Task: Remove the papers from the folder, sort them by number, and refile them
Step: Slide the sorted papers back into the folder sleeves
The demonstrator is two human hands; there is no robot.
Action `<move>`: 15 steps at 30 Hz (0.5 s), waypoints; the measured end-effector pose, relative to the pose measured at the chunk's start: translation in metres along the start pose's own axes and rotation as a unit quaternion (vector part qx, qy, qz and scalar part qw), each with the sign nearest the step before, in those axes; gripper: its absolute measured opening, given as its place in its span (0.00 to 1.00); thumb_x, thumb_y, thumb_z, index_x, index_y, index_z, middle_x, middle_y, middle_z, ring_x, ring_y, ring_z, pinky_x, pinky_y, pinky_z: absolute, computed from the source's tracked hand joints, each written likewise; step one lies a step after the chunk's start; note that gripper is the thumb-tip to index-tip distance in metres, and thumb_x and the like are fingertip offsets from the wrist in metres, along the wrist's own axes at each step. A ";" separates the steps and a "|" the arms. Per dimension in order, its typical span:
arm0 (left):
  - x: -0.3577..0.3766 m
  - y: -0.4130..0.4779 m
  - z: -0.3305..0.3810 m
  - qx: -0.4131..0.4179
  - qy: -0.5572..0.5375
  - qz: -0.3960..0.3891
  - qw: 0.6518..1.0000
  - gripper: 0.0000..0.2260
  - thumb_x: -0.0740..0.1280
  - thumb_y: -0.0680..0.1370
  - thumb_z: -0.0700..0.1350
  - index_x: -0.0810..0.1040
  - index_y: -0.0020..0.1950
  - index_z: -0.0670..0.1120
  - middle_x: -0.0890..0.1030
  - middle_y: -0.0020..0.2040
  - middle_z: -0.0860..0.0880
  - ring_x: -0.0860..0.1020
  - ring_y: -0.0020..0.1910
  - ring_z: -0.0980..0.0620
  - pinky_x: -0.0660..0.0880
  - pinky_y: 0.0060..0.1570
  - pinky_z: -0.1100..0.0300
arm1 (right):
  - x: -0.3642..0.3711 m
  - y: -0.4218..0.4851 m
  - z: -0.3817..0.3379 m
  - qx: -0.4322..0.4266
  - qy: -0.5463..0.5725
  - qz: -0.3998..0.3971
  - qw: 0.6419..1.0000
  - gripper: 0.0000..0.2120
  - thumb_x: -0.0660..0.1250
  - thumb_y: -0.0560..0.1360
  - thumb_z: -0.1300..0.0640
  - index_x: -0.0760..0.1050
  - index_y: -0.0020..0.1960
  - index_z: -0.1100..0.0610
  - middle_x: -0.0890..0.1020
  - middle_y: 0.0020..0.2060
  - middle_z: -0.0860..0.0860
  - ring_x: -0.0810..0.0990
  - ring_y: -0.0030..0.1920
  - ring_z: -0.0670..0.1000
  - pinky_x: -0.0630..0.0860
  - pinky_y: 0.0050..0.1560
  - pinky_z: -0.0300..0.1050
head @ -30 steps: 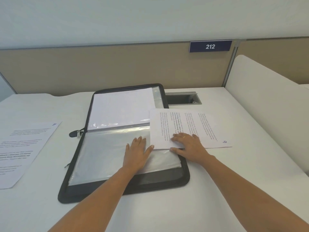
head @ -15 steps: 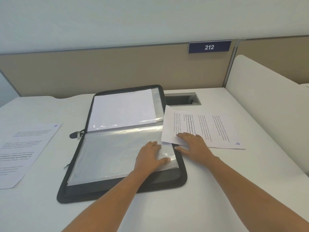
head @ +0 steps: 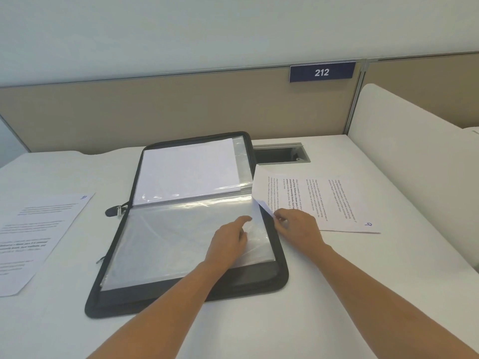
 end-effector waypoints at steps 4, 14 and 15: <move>-0.003 0.006 0.006 0.037 0.016 -0.082 0.996 0.19 0.55 0.80 0.38 0.69 0.70 0.51 0.79 0.49 0.45 0.71 0.39 0.55 0.67 0.48 0.67 | -0.004 0.000 0.002 0.042 0.055 0.010 0.998 0.08 0.63 0.77 0.53 0.78 0.48 0.56 0.83 0.43 0.48 0.79 0.44 0.49 0.64 0.37 0.35; -0.002 0.026 0.009 0.078 0.058 -0.247 0.964 0.25 0.61 0.74 0.33 0.70 0.69 0.53 0.78 0.47 0.44 0.72 0.41 0.51 0.71 0.46 0.63 | -0.009 -0.002 0.001 0.018 0.114 0.003 0.993 0.12 0.66 0.74 0.59 0.77 0.58 0.54 0.81 0.43 0.47 0.75 0.38 0.45 0.69 0.42 0.32; -0.002 0.026 0.009 0.079 0.064 -0.251 0.963 0.23 0.62 0.74 0.34 0.73 0.66 0.51 0.77 0.45 0.47 0.72 0.42 0.52 0.70 0.45 0.64 | -0.010 -0.002 0.001 0.019 0.117 0.007 0.993 0.13 0.66 0.74 0.59 0.77 0.58 0.54 0.81 0.43 0.47 0.75 0.38 0.45 0.70 0.43 0.34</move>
Point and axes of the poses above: each hand's wrist, its own y-axis towards the middle knuckle, its own x-axis out of the palm, z = x × y, the point moved 4 cm from there along y, towards the middle knuckle
